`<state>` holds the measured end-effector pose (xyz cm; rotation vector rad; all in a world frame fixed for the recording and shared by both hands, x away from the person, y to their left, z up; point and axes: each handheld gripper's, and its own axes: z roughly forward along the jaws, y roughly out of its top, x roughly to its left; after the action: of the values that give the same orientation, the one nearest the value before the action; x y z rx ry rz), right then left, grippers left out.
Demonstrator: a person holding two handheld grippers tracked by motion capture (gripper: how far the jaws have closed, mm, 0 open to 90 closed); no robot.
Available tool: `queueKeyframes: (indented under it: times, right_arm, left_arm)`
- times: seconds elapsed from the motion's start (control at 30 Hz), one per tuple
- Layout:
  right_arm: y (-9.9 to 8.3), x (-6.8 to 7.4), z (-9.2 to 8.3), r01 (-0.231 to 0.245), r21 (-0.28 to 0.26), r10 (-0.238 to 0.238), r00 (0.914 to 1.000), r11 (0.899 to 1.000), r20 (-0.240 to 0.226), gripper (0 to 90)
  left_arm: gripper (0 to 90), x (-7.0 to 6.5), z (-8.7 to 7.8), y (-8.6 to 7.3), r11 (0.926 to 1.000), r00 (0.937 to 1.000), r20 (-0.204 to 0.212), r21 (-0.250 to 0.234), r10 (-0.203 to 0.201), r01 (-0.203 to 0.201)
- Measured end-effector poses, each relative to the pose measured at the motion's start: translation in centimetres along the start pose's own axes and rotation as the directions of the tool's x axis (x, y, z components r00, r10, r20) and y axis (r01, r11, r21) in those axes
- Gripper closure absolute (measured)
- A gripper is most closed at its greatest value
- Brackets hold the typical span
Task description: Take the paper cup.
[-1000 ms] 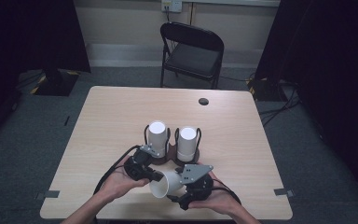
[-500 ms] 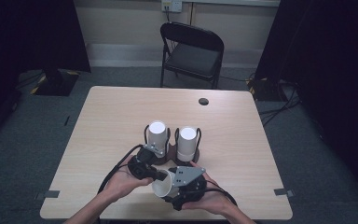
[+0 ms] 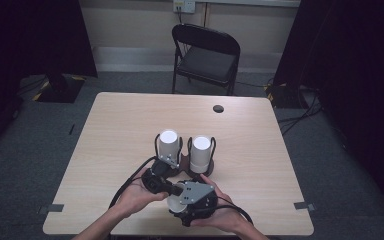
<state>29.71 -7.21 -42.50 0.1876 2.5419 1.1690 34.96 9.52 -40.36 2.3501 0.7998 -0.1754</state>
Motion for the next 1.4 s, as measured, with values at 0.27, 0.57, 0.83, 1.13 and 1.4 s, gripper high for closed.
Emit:
queueKeyframes:
  times: [0.27, 0.57, 0.83, 1.13, 1.4]
  right_arm:
    - [-0.2, 0.1, -0.1, -0.005, -0.025, 0.005, 0.9997, 1.000, 0.022, 21.6]
    - [-0.4, 0.1, -0.2, -0.015, -0.031, 0.015, 0.9997, 0.999, 0.019, 22.9]
    - [-0.4, 0.2, -0.3, -0.037, -0.048, 0.038, 0.9986, 0.998, 0.036, 23.8]
    - [-0.6, -0.2, -0.6, -0.073, -0.065, 0.076, 0.9959, 0.995, 0.049, 24.6]
    - [-0.7, -0.4, -0.8, -0.091, -0.062, 0.096, 0.9926, 0.994, 0.075, 24.7]
  left_arm:
    - [88.8, 0.7, 0.2, -0.1, 0.9975, 0.9972, 0.028, 0.010, -0.070, 0.069]
    - [87.9, 0.4, 0.3, -0.2, 0.9984, 0.9984, 0.012, -0.014, -0.055, 0.055]
    - [87.2, 0.1, 0.2, -0.6, 0.9976, 0.9987, -0.004, -0.046, -0.051, 0.051]
    - [86.4, 0.1, -0.1, -0.9, 0.9927, 0.9972, -0.009, -0.095, -0.075, 0.073]
    - [82.1, 0.0, -0.3, -1.3, 0.9826, 0.9969, -0.022, -0.172, -0.075, 0.070]
